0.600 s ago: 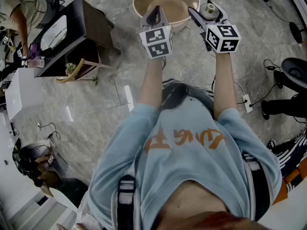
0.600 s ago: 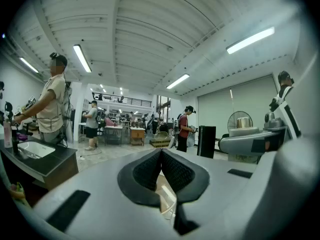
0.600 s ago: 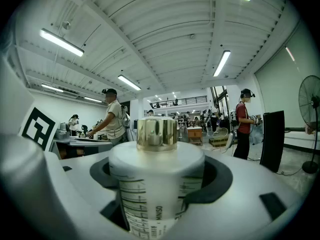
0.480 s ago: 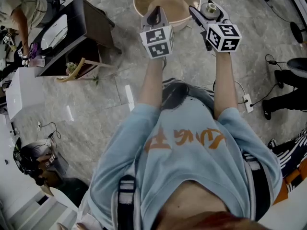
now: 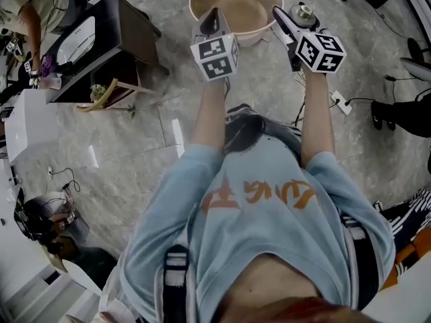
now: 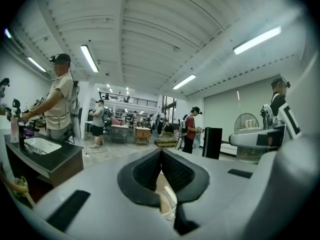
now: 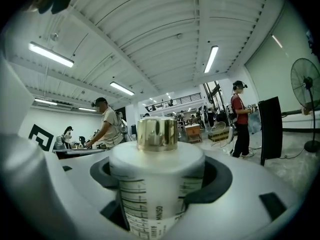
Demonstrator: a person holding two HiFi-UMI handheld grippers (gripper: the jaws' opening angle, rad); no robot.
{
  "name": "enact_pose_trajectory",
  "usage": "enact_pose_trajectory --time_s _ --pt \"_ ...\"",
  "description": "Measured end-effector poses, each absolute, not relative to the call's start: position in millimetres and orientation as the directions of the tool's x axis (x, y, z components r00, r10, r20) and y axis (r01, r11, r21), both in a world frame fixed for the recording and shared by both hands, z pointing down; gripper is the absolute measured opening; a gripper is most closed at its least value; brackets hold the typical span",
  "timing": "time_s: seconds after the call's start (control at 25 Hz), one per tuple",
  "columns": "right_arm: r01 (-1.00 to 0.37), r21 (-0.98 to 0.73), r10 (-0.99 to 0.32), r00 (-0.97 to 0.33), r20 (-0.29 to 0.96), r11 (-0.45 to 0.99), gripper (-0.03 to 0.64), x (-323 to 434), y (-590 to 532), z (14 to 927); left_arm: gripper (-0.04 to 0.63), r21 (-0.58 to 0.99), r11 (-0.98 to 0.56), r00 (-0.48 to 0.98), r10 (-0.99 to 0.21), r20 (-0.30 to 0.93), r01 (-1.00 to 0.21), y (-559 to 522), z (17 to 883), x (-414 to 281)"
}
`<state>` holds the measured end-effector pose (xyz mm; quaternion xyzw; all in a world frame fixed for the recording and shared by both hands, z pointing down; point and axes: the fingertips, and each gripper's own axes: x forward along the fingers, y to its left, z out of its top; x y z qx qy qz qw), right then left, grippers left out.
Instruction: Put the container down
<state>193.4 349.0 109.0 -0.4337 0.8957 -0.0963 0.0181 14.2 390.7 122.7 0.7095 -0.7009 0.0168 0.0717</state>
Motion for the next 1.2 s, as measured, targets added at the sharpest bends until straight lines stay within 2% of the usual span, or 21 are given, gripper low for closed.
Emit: enact_pose_trajectory --time_s 0.6,0.76,0.96,1.2 --pt "-0.795 -0.252 -0.811 -0.583 0.06 0.553 0.362 209 290 140 0.026 0.09 0.008 0.005 -0.989 0.147 -0.996 331 151 -2" --pt "-0.807 -0.257 -0.824 -0.563 0.061 0.532 0.362 206 241 154 0.026 0.095 -0.002 0.016 -0.989 0.148 -0.995 285 168 -12" --pt "-0.8 -0.258 -0.821 -0.57 0.041 0.542 0.36 171 157 147 0.026 0.099 0.035 -0.021 -0.989 0.143 -0.994 205 171 -55" --pt "-0.781 -0.276 -0.799 -0.598 0.072 0.56 0.36 136 85 160 0.026 0.112 0.088 -0.064 -0.976 0.208 -0.99 123 184 -97"
